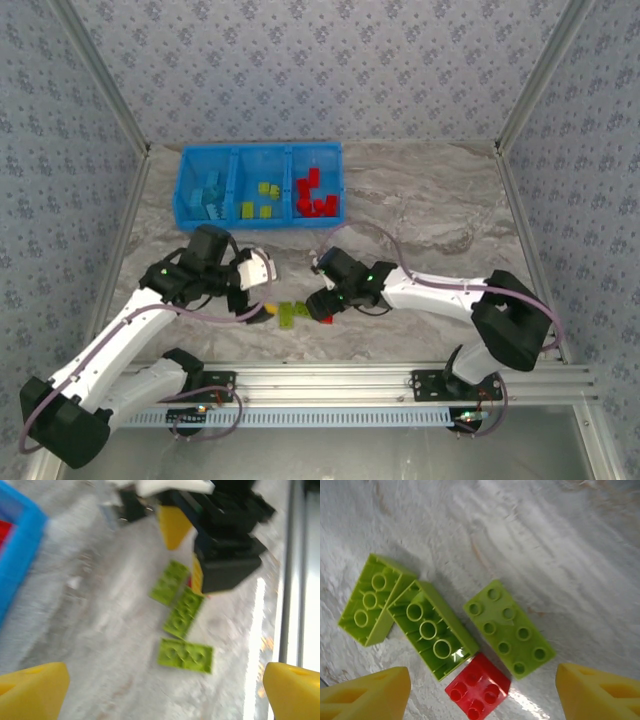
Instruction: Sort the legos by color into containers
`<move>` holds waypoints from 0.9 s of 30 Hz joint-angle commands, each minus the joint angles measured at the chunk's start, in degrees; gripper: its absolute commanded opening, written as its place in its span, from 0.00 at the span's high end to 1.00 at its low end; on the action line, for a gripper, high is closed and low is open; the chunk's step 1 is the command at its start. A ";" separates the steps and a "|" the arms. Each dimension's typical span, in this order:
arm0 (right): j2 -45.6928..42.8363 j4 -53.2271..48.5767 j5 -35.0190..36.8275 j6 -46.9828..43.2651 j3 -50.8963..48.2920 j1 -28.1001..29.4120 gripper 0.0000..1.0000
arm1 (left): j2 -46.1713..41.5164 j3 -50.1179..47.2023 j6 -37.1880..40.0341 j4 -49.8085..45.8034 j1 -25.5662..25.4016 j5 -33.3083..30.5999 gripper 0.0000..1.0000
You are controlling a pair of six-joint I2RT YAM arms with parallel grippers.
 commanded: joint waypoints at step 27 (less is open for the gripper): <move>8.62 -4.31 10.73 -9.44 9.03 9.28 0.75 | -3.15 -3.18 10.05 -3.18 0.15 -1.21 0.01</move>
